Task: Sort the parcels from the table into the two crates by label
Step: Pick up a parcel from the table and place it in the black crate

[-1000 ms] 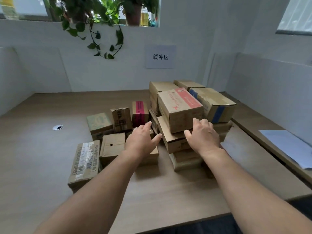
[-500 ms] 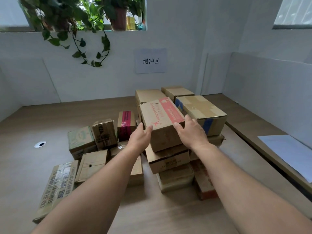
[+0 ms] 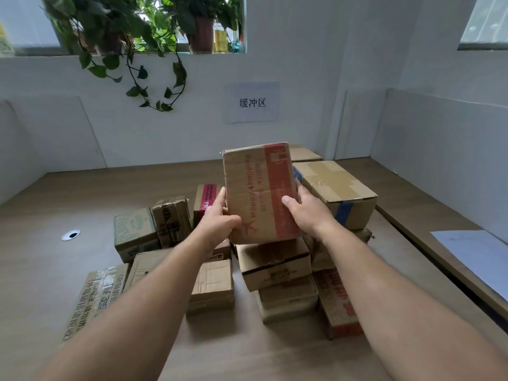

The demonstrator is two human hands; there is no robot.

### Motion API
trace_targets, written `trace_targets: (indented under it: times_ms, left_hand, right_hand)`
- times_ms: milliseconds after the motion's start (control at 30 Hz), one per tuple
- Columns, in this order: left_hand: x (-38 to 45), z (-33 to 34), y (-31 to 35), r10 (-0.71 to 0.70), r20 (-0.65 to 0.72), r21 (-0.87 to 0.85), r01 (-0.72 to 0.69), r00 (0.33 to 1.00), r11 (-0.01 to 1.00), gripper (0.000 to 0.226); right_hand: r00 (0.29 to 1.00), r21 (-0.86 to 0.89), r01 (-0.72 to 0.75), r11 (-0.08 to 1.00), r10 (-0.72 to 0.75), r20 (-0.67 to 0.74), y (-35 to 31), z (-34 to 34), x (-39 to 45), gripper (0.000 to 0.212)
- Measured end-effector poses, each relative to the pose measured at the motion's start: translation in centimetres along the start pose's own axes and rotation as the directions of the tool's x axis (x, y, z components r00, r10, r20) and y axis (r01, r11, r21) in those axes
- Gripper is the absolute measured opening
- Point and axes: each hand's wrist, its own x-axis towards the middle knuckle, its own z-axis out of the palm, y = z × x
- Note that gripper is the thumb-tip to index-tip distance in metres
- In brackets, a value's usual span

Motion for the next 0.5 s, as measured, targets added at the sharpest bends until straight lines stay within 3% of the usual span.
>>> trace_targets:
  times_ms: [100, 233, 300, 400, 500]
  left_hand:
    - [-0.6, -1.3, 0.1, 0.028, -0.022, -0.034, -0.029, 0.999, 0.999, 0.083]
    - [-1.9, -3.3, 0.1, 0.001, -0.134, -0.197, -0.028, 0.991, 0.98, 0.041]
    - [-2.7, -4.3, 0.4, -0.028, -0.153, -0.271, -0.015, 0.988, 0.963, 0.028]
    - [-3.5, -5.8, 0.6, -0.08, -0.205, -0.341, 0.006, 0.975, 0.94, 0.056]
    - [-4.2, -7.2, 0.4, -0.099, -0.24, -0.381, 0.0, 0.966, 0.925, 0.077]
  right_hand:
    - [0.995, 0.121, 0.088, 0.989, -0.093, 0.032, -0.9, 0.0, 0.1, 0.053]
    - [0.998, 0.234, 0.055, 0.971, -0.063, 0.027, -1.8, -0.2, 0.3, 0.034]
    - [0.994, 0.418, -0.058, 0.907, 0.011, 0.113, -2.8, -0.3, -0.3, 0.058]
    - [0.967, 0.604, -0.197, 0.773, 0.052, 0.249, -3.5, 0.0, -1.0, 0.091]
    - [0.93, 0.651, -0.28, 0.706, 0.032, 0.366, -4.0, 0.9, -1.2, 0.101]
